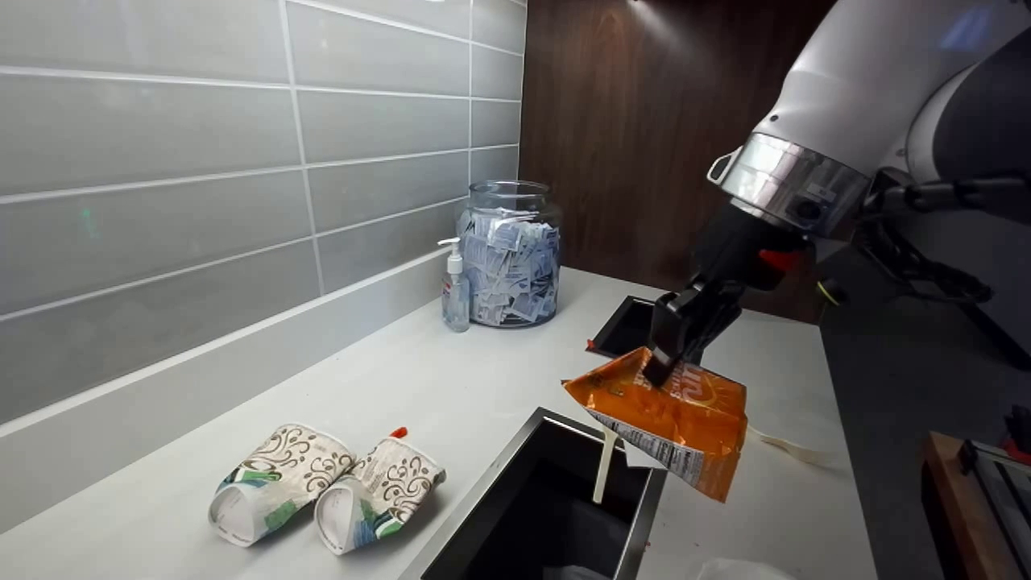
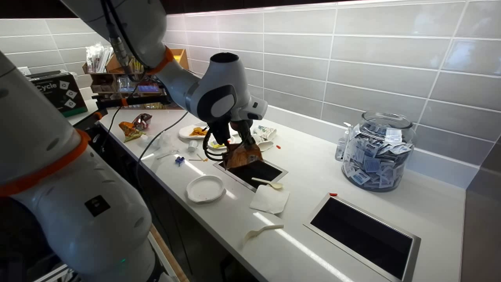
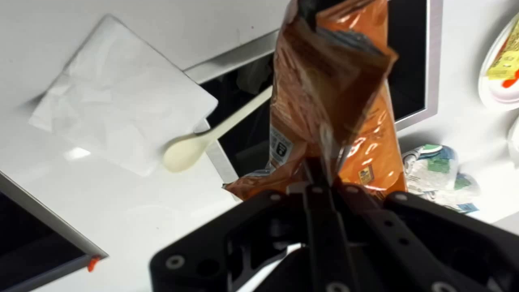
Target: Empty the bag of chips onto the empty white plate
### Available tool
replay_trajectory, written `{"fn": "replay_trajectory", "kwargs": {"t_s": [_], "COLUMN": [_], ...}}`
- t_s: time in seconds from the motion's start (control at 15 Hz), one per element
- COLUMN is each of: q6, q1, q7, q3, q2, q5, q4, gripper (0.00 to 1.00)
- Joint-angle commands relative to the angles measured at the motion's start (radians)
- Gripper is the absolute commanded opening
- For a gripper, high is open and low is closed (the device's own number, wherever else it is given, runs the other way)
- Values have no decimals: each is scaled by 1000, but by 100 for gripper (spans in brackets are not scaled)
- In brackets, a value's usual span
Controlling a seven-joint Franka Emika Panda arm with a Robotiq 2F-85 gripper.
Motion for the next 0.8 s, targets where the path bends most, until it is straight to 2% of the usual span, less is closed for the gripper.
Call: {"fn": "replay_trajectory", "kwargs": {"t_s": [0.0,0.13,0.2,0.33,0.4,0.47,0.73], "q6": [106,119,114,62,42,91,73], "q1": [136,248,327,433,419,386,408], "q7": [-194,-355,-426,-576,-617,-512,-584], "q3": [-69,-128,-181,-262,-259,-221,-248], "q2": [-8,-17,-47,-70,-43,-29,-30], "q5": [111,227,276,370,388,327,358], "q4": [1,8,-15,-8,10,10,11], "gripper": [0,0,0,0,0,1,1]}}
